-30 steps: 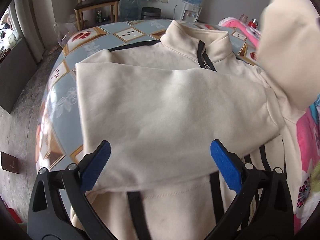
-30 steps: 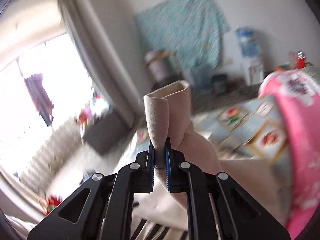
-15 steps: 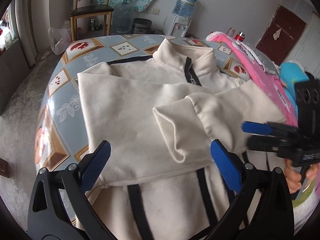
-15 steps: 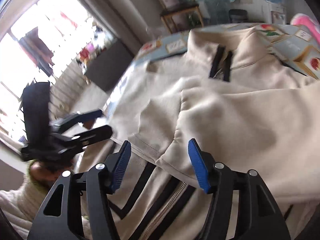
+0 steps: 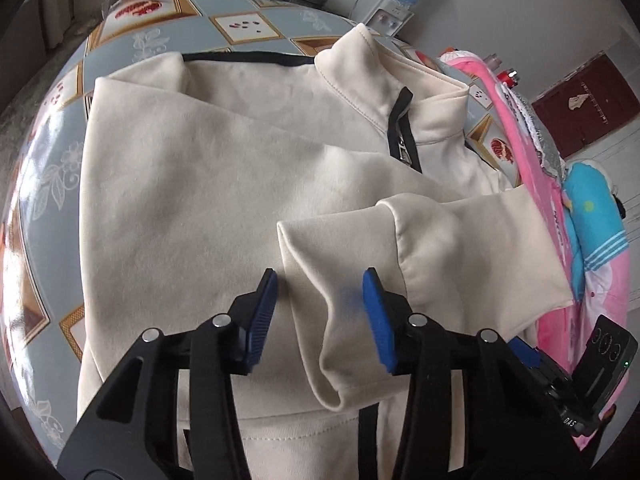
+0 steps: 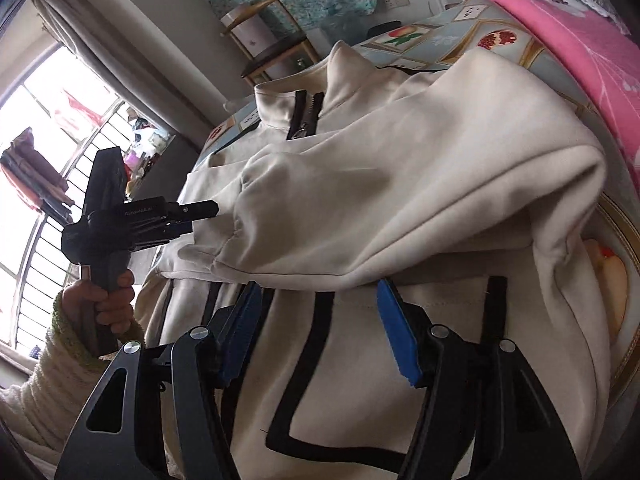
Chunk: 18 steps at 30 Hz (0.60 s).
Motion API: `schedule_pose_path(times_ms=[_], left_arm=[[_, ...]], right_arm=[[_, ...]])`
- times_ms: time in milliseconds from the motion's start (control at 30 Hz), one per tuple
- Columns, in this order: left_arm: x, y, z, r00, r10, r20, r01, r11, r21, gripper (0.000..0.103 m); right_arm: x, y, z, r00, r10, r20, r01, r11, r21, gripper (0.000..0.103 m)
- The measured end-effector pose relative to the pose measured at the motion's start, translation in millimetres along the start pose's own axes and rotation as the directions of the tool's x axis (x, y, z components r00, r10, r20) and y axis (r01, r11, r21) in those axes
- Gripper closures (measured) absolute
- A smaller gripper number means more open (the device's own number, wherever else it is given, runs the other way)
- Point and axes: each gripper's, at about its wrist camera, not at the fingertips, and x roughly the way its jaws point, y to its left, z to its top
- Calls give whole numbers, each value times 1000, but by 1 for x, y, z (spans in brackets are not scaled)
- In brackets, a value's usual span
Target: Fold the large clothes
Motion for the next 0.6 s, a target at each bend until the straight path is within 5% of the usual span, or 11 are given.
schedule_pose_path(times_ms=[200, 367, 467, 600], left_arm=[[3, -2, 4, 998, 62, 6, -62, 998, 26, 98], [-47, -11, 11, 992, -19, 124, 12, 998, 55, 99], [-84, -14, 18, 978, -9, 206, -5, 998, 69, 99], [-101, 3, 27, 974, 40, 222, -48, 999, 27, 99]], right_arm=[[4, -14, 2, 999, -43, 13, 43, 999, 29, 44], [-3, -18, 3, 996, -80, 30, 79, 997, 27, 44], [-6, -20, 3, 995, -95, 39, 94, 995, 27, 44], [-6, -23, 4, 994, -103, 40, 101, 994, 37, 44]])
